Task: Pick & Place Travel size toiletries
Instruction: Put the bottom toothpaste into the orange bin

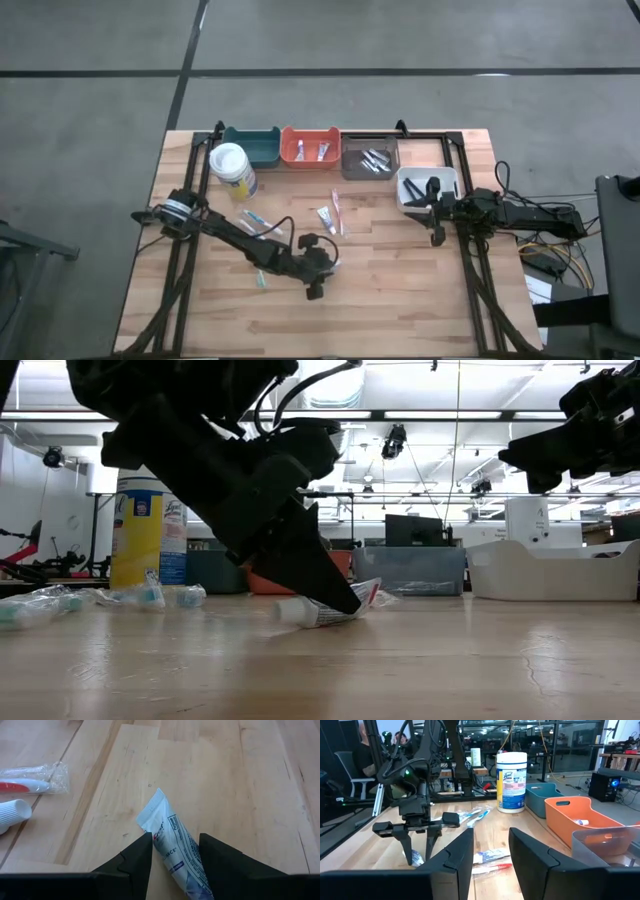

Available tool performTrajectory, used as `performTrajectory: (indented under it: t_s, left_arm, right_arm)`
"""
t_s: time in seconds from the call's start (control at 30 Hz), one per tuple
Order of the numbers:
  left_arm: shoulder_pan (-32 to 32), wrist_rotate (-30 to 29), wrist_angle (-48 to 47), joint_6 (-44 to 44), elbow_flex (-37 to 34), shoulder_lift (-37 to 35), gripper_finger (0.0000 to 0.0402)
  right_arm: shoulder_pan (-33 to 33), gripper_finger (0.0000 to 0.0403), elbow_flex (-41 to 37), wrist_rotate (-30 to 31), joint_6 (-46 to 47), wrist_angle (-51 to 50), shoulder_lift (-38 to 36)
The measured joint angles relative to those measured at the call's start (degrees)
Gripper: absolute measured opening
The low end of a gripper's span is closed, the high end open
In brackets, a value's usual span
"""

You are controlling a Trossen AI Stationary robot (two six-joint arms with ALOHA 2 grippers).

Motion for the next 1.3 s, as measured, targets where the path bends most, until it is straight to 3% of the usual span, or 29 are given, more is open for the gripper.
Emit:
performTrajectory:
  t_s: [0.23,0.67,0.9,1.3]
  left_arm:
    - [0.00,0.41,-1.04,2.47,2.06,0.20,0.0153]
    - [-0.02,0.55,-1.14,6.30,3.32,0.28,0.0062]
    - [0.07,0.61,-2.90,10.69,5.76,-0.46,0.0061]
    - [1.28,-0.99,-6.96,15.53,5.32,-10.07,0.0061]
  right_arm:
    - [0.00,0.0120,0.00,0.02,-0.10,0.00,0.00]
    - [-0.01,0.0128,0.00,0.01,-0.01,0.00,0.00]
    - [-0.01,0.0119,0.00,0.01,-0.10,0.02,-0.02]
    - [0.00,0.0125,-0.02,0.00,-0.02,0.02,0.00]
